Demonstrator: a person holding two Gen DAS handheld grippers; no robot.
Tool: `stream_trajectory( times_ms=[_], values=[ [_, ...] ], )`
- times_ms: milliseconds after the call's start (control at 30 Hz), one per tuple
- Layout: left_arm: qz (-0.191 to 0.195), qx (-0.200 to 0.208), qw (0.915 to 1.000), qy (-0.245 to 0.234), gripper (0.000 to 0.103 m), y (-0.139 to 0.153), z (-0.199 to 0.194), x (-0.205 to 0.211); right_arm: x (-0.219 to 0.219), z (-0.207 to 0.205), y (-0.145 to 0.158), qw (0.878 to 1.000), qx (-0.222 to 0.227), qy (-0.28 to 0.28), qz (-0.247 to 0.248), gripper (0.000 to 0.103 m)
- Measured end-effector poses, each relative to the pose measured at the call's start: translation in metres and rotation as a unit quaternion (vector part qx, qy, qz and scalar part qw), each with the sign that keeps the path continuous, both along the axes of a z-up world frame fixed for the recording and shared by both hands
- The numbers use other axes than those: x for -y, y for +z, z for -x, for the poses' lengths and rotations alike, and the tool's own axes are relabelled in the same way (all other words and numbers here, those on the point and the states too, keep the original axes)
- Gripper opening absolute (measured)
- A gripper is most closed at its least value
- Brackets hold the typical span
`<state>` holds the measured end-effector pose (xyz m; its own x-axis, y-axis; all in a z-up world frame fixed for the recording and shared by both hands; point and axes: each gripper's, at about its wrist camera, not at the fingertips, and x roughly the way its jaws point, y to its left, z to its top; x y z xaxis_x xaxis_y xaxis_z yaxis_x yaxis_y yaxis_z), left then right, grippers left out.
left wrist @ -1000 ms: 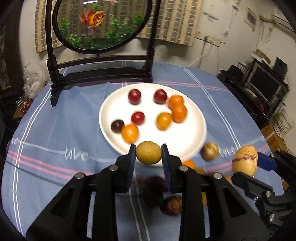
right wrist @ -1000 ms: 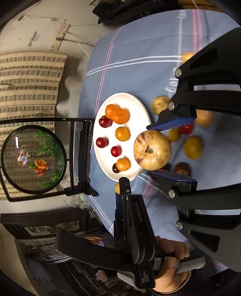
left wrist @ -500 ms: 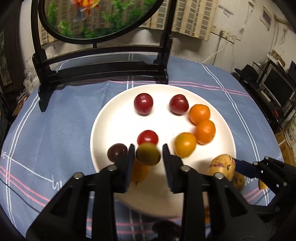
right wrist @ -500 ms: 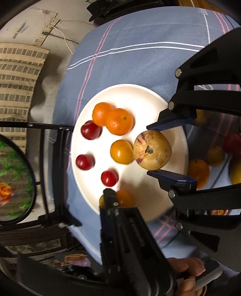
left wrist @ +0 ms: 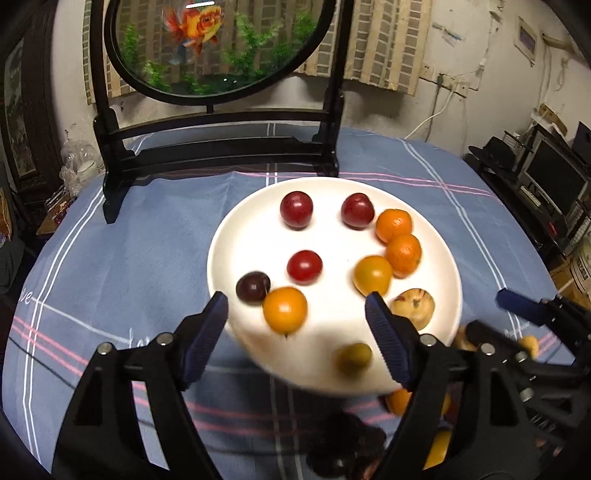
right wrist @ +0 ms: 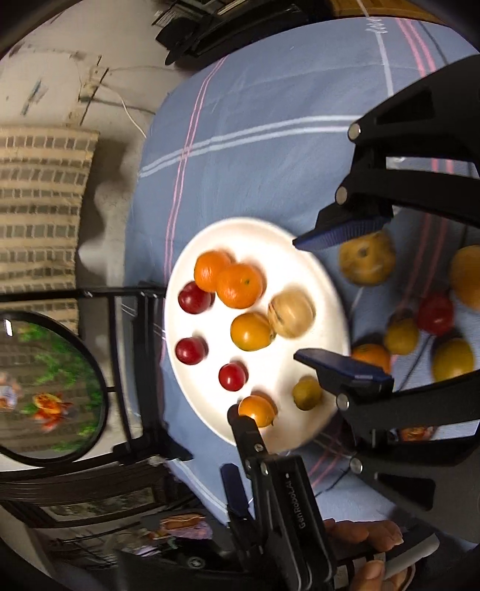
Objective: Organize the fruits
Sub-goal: 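Carry both fruits onto the white plate and open both tools, then grasp the spotted dark brown fruit with the left tool while the right tool grasps the large beige fruit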
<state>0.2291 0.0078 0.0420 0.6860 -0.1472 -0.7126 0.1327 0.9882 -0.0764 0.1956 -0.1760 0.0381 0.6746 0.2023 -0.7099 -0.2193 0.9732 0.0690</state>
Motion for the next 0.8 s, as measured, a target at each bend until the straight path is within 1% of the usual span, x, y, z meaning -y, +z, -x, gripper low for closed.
stream_trajectory(
  times_ms=[33, 100, 233, 367, 433, 500, 567, 700, 767, 800],
  values=[
    [-0.001, 0.003, 1.0, -0.001, 0.082, 0.001, 0.006, 0.0, 0.007, 0.011, 0.003, 1.0, 0.01, -0.006, -0.002, 0.061],
    [-0.008, 0.011, 0.9999, -0.005, 0.084, 0.003, 0.023, 0.0, 0.015, 0.025, 0.005, 1.0, 0.016, -0.011, -0.002, 0.061],
    [-0.021, 0.016, 0.9995, -0.015, 0.086, 0.0, 0.054, 0.002, 0.032, 0.053, -0.002, 1.0, -0.007, -0.01, -0.022, 0.061],
    [-0.019, 0.013, 0.9994, -0.025, 0.087, -0.008, 0.083, 0.004, 0.034, 0.077, -0.013, 0.999, -0.018, -0.009, -0.024, 0.061],
    [-0.015, 0.01, 0.9995, -0.027, 0.088, -0.012, 0.093, 0.005, 0.035, 0.088, -0.019, 0.999, -0.027, -0.012, -0.033, 0.061],
    [-0.012, 0.001, 0.9995, -0.029, 0.088, -0.017, 0.099, 0.006, 0.036, 0.095, -0.023, 0.999, -0.031, -0.013, -0.043, 0.061],
    [-0.008, -0.004, 0.9996, -0.028, 0.088, -0.021, 0.103, 0.006, 0.04, 0.102, -0.025, 0.998, -0.031, -0.018, -0.042, 0.061],
    [-0.003, 0.0, 0.9997, -0.026, 0.089, -0.029, 0.109, 0.005, 0.049, 0.112, -0.032, 0.998, -0.037, -0.022, -0.045, 0.061],
    [-0.014, 0.003, 0.9995, -0.029, 0.089, -0.035, 0.109, 0.008, 0.053, 0.117, -0.038, 0.998, -0.045, -0.02, -0.046, 0.061],
    [-0.019, 0.002, 0.9993, -0.031, 0.089, -0.038, 0.109, 0.009, 0.052, 0.119, -0.042, 0.998, -0.052, -0.02, -0.037, 0.061]
  ],
)
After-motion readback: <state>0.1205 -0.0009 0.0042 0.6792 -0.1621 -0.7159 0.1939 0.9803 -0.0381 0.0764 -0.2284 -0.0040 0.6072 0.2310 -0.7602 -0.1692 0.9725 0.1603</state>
